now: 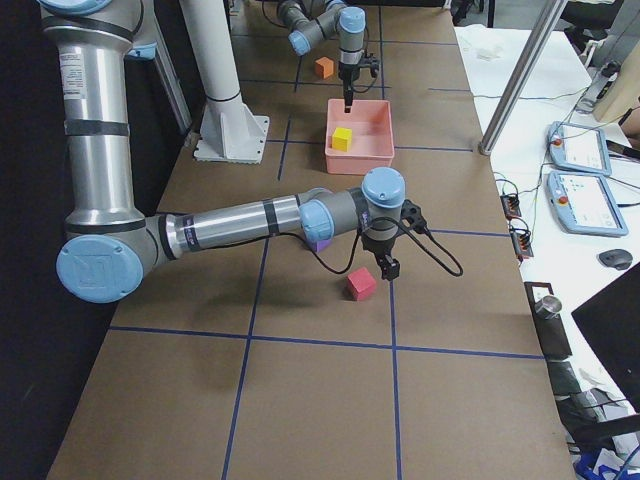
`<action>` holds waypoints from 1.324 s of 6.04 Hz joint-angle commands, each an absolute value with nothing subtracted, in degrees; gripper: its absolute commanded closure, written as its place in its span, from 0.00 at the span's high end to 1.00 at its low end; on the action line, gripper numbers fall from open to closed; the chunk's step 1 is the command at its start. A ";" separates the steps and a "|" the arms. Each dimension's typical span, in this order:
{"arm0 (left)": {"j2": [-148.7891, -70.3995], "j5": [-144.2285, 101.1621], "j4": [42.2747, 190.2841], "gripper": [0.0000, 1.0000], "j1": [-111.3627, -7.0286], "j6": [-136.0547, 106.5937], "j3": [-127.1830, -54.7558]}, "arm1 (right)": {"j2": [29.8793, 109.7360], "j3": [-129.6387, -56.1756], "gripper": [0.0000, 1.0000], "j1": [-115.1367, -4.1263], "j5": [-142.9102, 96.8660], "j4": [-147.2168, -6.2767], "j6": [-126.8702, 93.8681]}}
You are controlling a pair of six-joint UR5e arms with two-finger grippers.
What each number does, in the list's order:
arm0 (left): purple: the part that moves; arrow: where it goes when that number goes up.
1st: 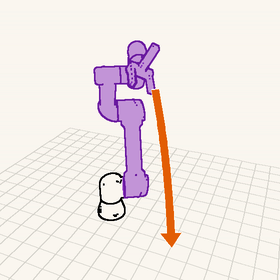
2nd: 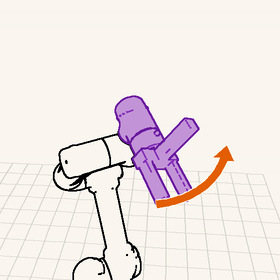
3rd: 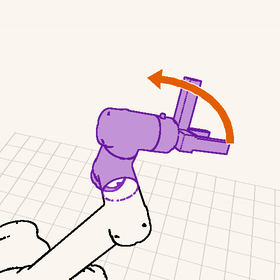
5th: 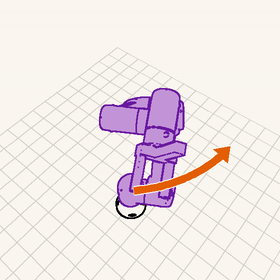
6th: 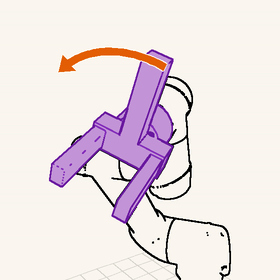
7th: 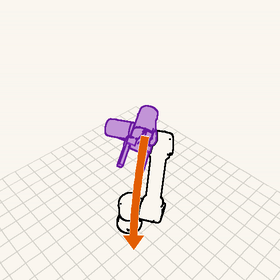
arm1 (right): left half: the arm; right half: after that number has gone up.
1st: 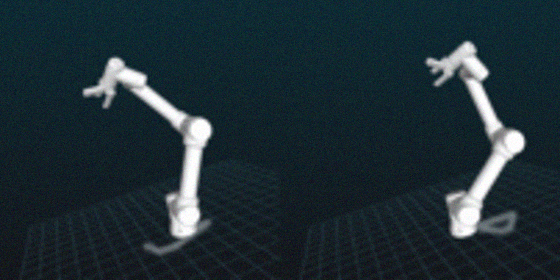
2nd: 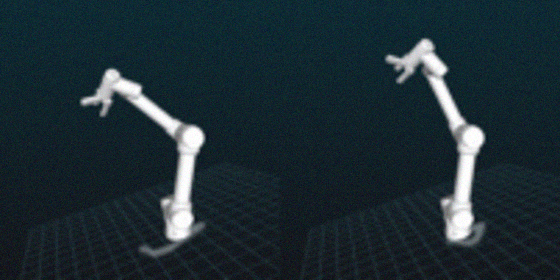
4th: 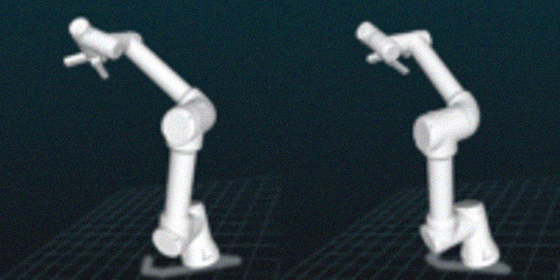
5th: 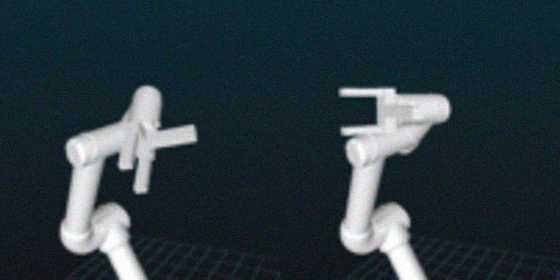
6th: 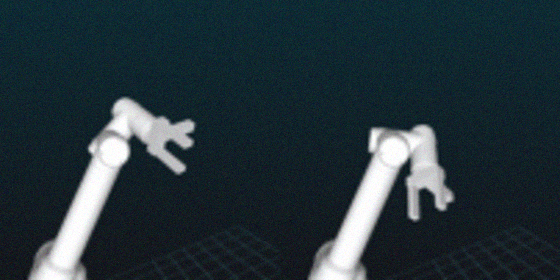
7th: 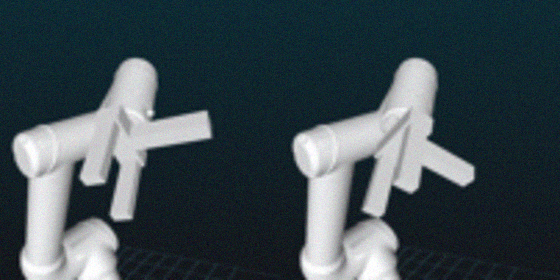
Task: Place blocks into pink bin with both arms
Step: 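Drop the yellow-green cube into the bin while the right gripper reaches out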
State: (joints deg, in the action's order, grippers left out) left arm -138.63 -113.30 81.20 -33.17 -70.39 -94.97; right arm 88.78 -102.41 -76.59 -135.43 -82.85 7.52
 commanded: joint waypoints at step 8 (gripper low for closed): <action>-128.90 -115.03 81.83 1.00 -41.60 -48.36 -100.08 | 88.51 -90.44 1.00 -65.74 -130.78 -73.21 0.18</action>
